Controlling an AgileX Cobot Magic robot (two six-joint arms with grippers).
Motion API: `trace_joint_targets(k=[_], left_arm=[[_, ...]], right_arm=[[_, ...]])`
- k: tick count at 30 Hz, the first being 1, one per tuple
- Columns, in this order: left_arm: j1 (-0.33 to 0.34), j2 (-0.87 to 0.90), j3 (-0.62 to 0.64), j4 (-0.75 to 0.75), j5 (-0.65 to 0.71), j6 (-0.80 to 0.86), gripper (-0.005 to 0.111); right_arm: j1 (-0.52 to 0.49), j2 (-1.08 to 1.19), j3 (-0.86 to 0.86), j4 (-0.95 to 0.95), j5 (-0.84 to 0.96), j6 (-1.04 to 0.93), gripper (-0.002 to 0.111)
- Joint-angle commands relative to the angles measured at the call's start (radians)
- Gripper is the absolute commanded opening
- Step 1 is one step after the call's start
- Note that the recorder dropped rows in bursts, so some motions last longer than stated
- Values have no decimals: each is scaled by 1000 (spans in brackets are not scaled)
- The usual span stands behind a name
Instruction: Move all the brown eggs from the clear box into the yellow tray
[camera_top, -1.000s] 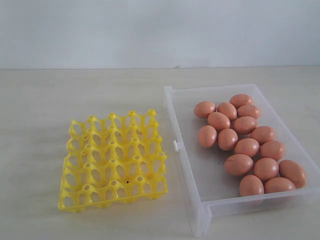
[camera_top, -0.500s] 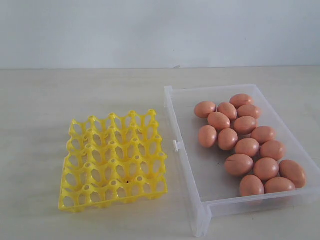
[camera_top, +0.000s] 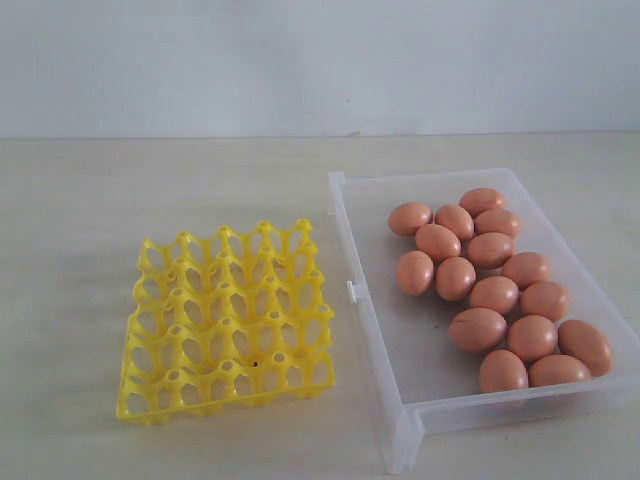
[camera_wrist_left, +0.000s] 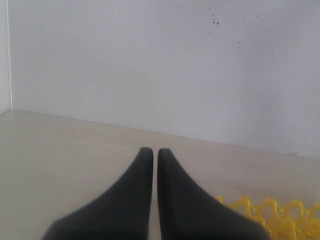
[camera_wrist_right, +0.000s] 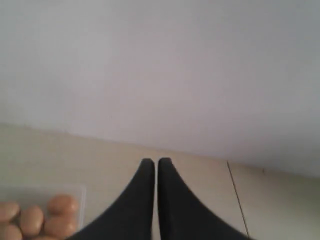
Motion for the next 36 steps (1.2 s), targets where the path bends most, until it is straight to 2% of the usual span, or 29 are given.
trace_joint_targets(k=[1,4,5,7,9,13,17,19,22,26,28,36], left_arm=[[-2,-2,3,-9,-3,-9,4],[-2,-2,3,-9,-3,-9,4],[-2,-2,3,-9,-3,-9,4],[-2,-2,3,-9,-3,-9,4],[-2,-2,3,-9,-3,-9,4],[-2,-2,3,-9,-2,-9,4],[-2,-2,3,-9,-2,-9,4],[-2,-2,3,-9,-2,-9,4],[-2,-2,3,-9,-2,-9,4],[-2,-2,3,-9,-4,-9,4],[-2,-2,3,-9,-4,-9,4],[-2,-2,3,-9,-4,-9,4]], right_arm=[[-7,223,-176,57,334,-77,0],[-5,380,-182,405,426,-224,0],[6,437,-182,600,431,-305,0],[65,546,-182,701,395,-350,0],[139,650,-182,677,338,-333,0],[221,780,-182,600,250,-288,0],[288,885,-182,434,217,-127,1],[303,930,-182,362,238,-37,6],[300,980,-182,334,279,28,20],[300,1009,-182,341,278,55,50],[300,1011,-182,344,260,90,59],[300,1013,-182,345,189,150,61]])
